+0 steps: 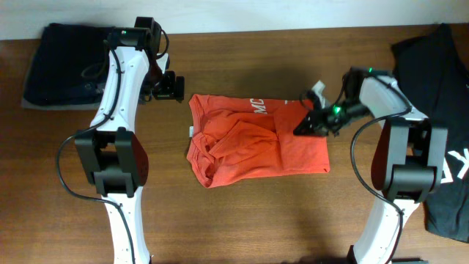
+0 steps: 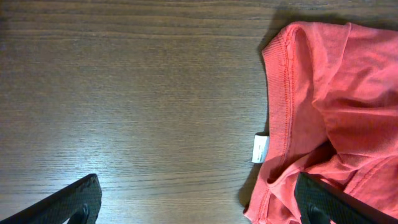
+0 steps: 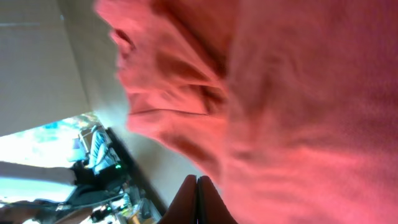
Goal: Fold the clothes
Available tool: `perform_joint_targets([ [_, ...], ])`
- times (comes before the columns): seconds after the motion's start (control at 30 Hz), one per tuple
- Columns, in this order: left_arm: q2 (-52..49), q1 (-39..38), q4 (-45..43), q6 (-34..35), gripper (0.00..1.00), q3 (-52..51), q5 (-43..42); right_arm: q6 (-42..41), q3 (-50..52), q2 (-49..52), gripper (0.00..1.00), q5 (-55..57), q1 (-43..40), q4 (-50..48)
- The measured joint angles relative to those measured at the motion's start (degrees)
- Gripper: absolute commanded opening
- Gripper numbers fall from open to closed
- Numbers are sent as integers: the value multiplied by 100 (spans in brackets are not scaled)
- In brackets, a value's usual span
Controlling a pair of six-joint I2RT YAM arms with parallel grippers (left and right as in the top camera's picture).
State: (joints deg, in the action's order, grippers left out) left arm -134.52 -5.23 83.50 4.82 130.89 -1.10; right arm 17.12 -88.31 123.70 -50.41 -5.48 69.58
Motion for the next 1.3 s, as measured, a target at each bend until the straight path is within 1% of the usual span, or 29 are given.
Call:
perform_joint_targets([
  [0.1, 0, 0, 4, 0, 99, 0, 0, 55, 610, 0, 4, 4, -2, -450],
  [0.23, 0, 0, 4, 2, 99, 0, 0, 105, 1252, 0, 5, -2, -57, -767],
  [0.4, 0, 0, 0, 0, 99, 0, 0, 256, 1587, 0, 4, -26, -238, -949],
  [0.5, 0, 0, 0, 0, 99, 0, 0, 402, 1569, 0, 5, -234, -334, -721],
  [0.63, 0, 0, 0, 0, 99, 0, 0, 994, 1276, -2, 5, -691, -461, 238],
  [0.7, 0, 0, 0, 0, 99, 0, 2, 1176, 1071, -13, 5, -824, -474, 428],
  [0.93, 0, 0, 0, 0, 99, 0, 0, 1447, 898, -98, 5, -1023, -448, 129],
  [1.03, 0, 0, 0, 0, 99, 0, 0, 1462, 898, -96, 5, -1040, -398, 7],
  [1.13, 0, 0, 2, 0, 99, 0, 0, 1460, 898, -96, 9, -1040, -310, -116],
  [1.3, 0, 0, 2, 0, 99, 0, 0, 1451, 990, -63, 9, -1047, -155, -503],
])
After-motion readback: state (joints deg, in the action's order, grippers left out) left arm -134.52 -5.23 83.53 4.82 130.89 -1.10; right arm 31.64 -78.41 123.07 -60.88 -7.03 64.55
